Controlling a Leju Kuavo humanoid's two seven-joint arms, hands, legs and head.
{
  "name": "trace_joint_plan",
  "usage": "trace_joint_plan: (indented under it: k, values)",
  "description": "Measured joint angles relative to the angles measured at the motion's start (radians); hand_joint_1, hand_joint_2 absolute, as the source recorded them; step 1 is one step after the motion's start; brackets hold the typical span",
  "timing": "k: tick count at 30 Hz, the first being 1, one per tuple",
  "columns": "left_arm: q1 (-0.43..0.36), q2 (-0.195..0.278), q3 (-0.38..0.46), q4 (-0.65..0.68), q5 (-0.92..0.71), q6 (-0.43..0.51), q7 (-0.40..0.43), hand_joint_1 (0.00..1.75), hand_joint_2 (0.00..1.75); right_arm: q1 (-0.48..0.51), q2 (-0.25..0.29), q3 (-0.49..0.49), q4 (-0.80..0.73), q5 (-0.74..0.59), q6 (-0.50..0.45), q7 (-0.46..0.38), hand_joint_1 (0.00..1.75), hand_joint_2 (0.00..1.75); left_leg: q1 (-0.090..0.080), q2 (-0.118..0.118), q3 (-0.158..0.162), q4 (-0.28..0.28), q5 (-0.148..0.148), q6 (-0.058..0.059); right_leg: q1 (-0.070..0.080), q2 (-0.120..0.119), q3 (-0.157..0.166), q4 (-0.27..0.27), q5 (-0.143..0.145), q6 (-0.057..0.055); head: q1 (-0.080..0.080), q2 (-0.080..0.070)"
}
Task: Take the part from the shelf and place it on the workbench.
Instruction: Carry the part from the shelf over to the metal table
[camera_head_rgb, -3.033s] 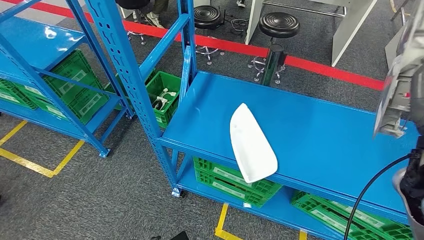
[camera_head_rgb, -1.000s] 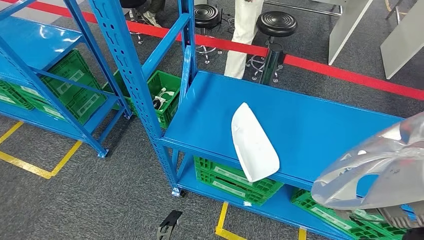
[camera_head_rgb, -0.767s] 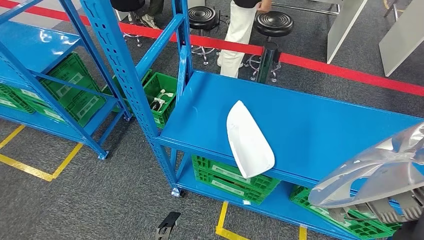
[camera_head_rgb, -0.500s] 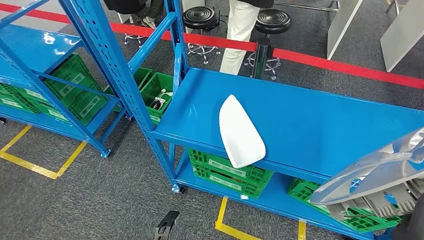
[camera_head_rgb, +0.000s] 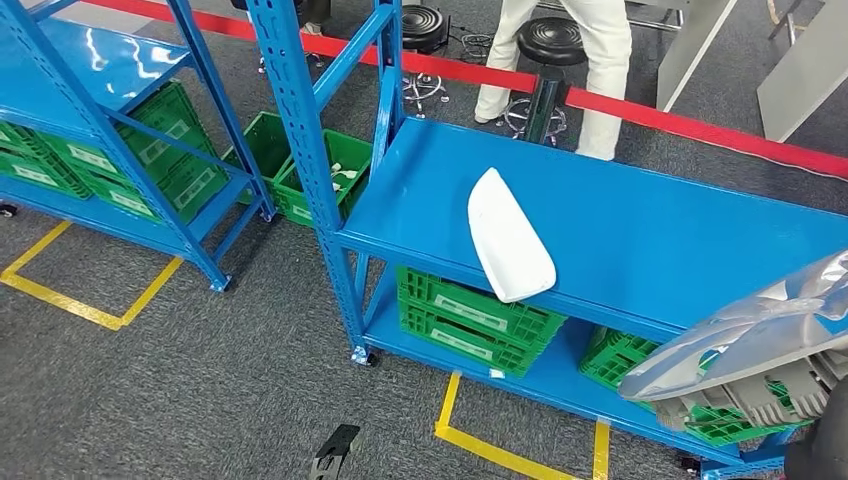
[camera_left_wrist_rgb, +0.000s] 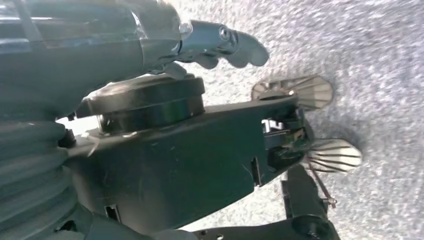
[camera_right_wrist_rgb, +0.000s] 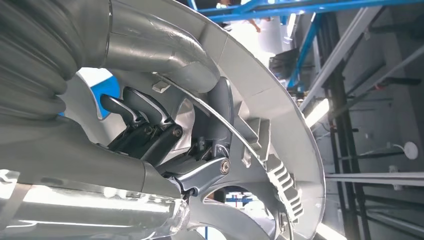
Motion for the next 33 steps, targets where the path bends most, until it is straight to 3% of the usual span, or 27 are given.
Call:
trace_joint_plan:
  k: [1, 2, 3, 5, 7, 9, 11, 12, 14, 16, 17, 18, 19, 21, 23, 24, 26, 27, 28, 31, 32, 33]
  values:
    - [0.0, -0.001, 0.0, 0.0, 0.0, 0.001, 0.0, 0.0, 1.75, 0.0, 0.0, 0.0, 0.0, 0.003, 0.0, 0.004, 1.75, 1.75, -0.002, 0.0, -0.014, 0.001, 0.011, 0.001, 0.0, 0.0, -0.007, 0.059, -0.034, 0.001, 0.0, 0.0]
    - [0.001, -0.002, 0.0, 0.001, -0.002, 0.002, 0.0, 0.0, 1.75, 0.0, 0.0, 0.0, 0.001, 0.005, 0.0, 0.009, 1.75, 1.75, -0.005, 0.0, -0.029, 0.002, 0.022, 0.002, 0.0, 0.0, -0.003, 0.096, -0.046, 0.0, 0.0, 0.0]
    - [0.001, -0.002, 0.0, 0.002, -0.003, 0.003, 0.0, 0.0, 1.75, 0.0, 0.0, 0.0, 0.002, 0.006, 0.0, 0.012, 1.75, 1.75, -0.008, 0.001, -0.042, 0.003, 0.032, 0.002, 0.001, 0.0, 0.016, 0.101, -0.036, -0.002, 0.0, 0.0]
    - [0.001, -0.004, 0.0, 0.002, -0.007, 0.005, 0.0, 0.0, 1.75, -0.001, 0.0, 0.0, 0.003, 0.008, 0.0, 0.018, 1.75, 1.75, -0.012, 0.001, -0.063, 0.006, 0.05, 0.0, 0.005, 0.002, 0.104, 0.001, 0.018, -0.014, 0.0, 0.0]
    - [0.001, -0.006, 0.0, 0.002, -0.009, 0.007, 0.0, 0.0, 1.75, -0.002, -0.001, 0.0, 0.003, 0.008, 0.0, 0.02, 1.75, 1.75, -0.016, 0.002, -0.077, 0.008, 0.066, -0.006, 0.012, 0.006, 0.202, -0.15, 0.039, -0.03, 0.0, 0.0]
    - [0.0, -0.009, 0.0, 0.002, -0.01, 0.008, 0.0, 0.0, 1.75, -0.004, -0.001, 0.0, 0.003, 0.01, 0.0, 0.02, 1.75, 1.75, -0.015, 0.006, -0.088, 0.008, 0.083, -0.016, 0.018, 0.01, 0.235, -0.221, 0.033, -0.04, 0.0, 0.0]
    - [0.001, -0.009, 0.0, 0.003, -0.01, 0.009, 0.0, 0.0, 1.75, -0.005, -0.001, 0.0, 0.003, 0.011, 0.0, 0.02, 1.75, 1.75, -0.014, 0.008, -0.098, 0.009, 0.093, -0.028, 0.018, 0.007, 0.223, -0.23, 0.047, -0.047, 0.0, 0.0]
    - [0.001, -0.008, 0.0, 0.003, -0.01, 0.009, 0.0, 0.0, 1.75, -0.005, -0.001, 0.0, 0.003, 0.011, 0.0, 0.02, 1.75, 1.75, -0.013, 0.005, -0.106, 0.02, 0.077, -0.033, 0.016, 0.005, 0.213, -0.233, 0.058, -0.053, 0.0, 0.0]
    - [0.0, -0.007, 0.0, 0.004, -0.011, 0.01, -0.003, 0.0, 1.75, -0.005, 0.0, 0.0, 0.003, 0.011, 0.0, 0.021, 1.75, 1.75, -0.008, -0.004, -0.134, 0.095, -0.009, -0.044, 0.013, 0.001, 0.187, -0.236, 0.083, -0.063, -0.002, 0.0]
    - [-0.001, -0.007, 0.0, 0.004, -0.011, 0.01, -0.012, 0.0, 1.75, -0.005, 0.0, 0.0, 0.003, 0.011, 0.0, 0.021, 1.75, 1.75, -0.002, -0.01, -0.163, 0.223, -0.1, -0.053, 0.013, -0.001, 0.156, -0.233, 0.106, -0.066, -0.002, 0.0]
    - [-0.001, -0.006, 0.0, 0.004, -0.011, 0.01, -0.015, 0.0, 1.75, -0.005, 0.0, 0.0, 0.004, 0.011, 0.0, 0.021, 1.75, 1.75, 0.0, -0.01, -0.166, 0.272, -0.113, -0.057, 0.013, -0.002, 0.138, -0.229, 0.117, -0.065, -0.002, 0.0]
    - [-0.001, -0.006, 0.0, 0.005, -0.011, 0.01, -0.018, 0.0, 1.75, -0.005, 0.0, -0.001, 0.004, 0.011, 0.0, 0.021, 1.75, 1.75, 0.002, -0.01, -0.157, 0.295, -0.104, -0.06, 0.013, -0.002, 0.12, -0.223, 0.126, -0.063, -0.002, 0.0]
    - [-0.001, -0.006, 0.0, 0.005, -0.011, 0.01, -0.019, 0.0, 1.75, -0.005, 0.0, 0.0, 0.005, 0.011, 0.0, 0.021, 1.75, 1.75, 0.004, -0.01, -0.131, 0.284, -0.079, -0.061, 0.013, -0.002, 0.101, -0.215, 0.135, -0.061, -0.002, 0.0]
    - [-0.001, -0.006, 0.0, 0.006, -0.011, 0.01, -0.012, 0.0, 1.75, -0.005, 0.0, 0.0, 0.005, 0.011, 0.0, 0.021, 1.75, 1.75, 0.007, -0.006, -0.033, 0.172, -0.043, -0.059, 0.013, -0.002, 0.067, -0.195, 0.148, -0.054, -0.003, 0.0]
    - [-0.003, -0.006, 0.0, 0.007, -0.011, 0.01, 0.006, 0.0, 1.75, -0.005, 0.0, -0.001, 0.004, 0.011, 0.0, 0.021, 1.75, 1.75, 0.006, -0.004, 0.06, 0.04, -0.06, -0.05, 0.015, -0.004, 0.044, -0.177, 0.159, -0.044, -0.003, 0.0]
    - [-0.004, -0.006, 0.0, 0.007, -0.011, 0.01, 0.014, 0.0, 1.75, -0.005, 0.0, -0.001, 0.004, 0.01, 0.0, 0.021, 1.75, 1.75, 0.003, -0.004, 0.079, 0.005, -0.073, -0.043, 0.015, -0.005, 0.04, -0.173, 0.166, -0.038, -0.003, 0.0]
    - [-0.002, -0.007, 0.0, 0.007, -0.011, 0.012, 0.021, 0.0, 1.75, -0.005, -0.001, -0.003, 0.005, 0.007, 0.0, 0.021, 1.75, 1.75, 0.0, -0.005, 0.074, -0.01, -0.066, -0.025, 0.011, -0.006, 0.035, -0.173, 0.18, -0.025, -0.004, 0.0]
    - [-0.001, -0.007, 0.0, 0.008, -0.011, 0.014, 0.021, 0.0, 1.75, -0.005, -0.002, -0.005, 0.005, 0.007, 0.0, 0.021, 1.75, 1.75, 0.0, -0.005, 0.065, -0.01, -0.055, -0.016, 0.009, -0.006, 0.03, -0.167, 0.17, -0.019, -0.003, 0.0]
    - [0.0, -0.007, 0.0, 0.008, -0.011, 0.017, 0.021, 0.0, 1.75, -0.004, -0.003, -0.007, 0.006, 0.009, 0.0, 0.021, 1.75, 1.75, 0.0, -0.004, 0.054, -0.011, -0.042, -0.008, 0.007, -0.005, 0.022, -0.147, 0.14, -0.014, -0.002, 0.0]
    - [0.0, -0.006, 0.0, 0.008, -0.011, 0.03, 0.023, 0.0, 1.75, -0.005, -0.008, -0.009, 0.006, 0.037, 0.0, 0.023, 1.75, 1.75, -0.002, -0.004, 0.009, -0.011, -0.004, 0.005, 0.006, -0.004, -0.006, 0.017, -0.017, -0.003, 0.001, 0.0]
    - [0.0, -0.005, 0.0, 0.009, -0.011, 0.035, 0.023, 0.0, 1.75, -0.006, -0.008, -0.008, 0.005, 0.051, 0.0, 0.026, 1.75, 1.75, -0.004, -0.004, -0.008, -0.01, 0.009, 0.005, 0.006, -0.004, -0.006, 0.072, -0.044, -0.002, 0.001, 0.0]
    - [0.001, -0.004, 0.0, 0.01, -0.012, 0.04, 0.023, 0.0, 1.75, -0.008, -0.008, -0.008, 0.005, 0.064, 0.0, 0.031, 1.75, 1.75, -0.006, -0.004, -0.024, -0.009, 0.022, 0.005, 0.006, -0.003, 0.003, 0.103, -0.045, -0.004, 0.001, 0.0]
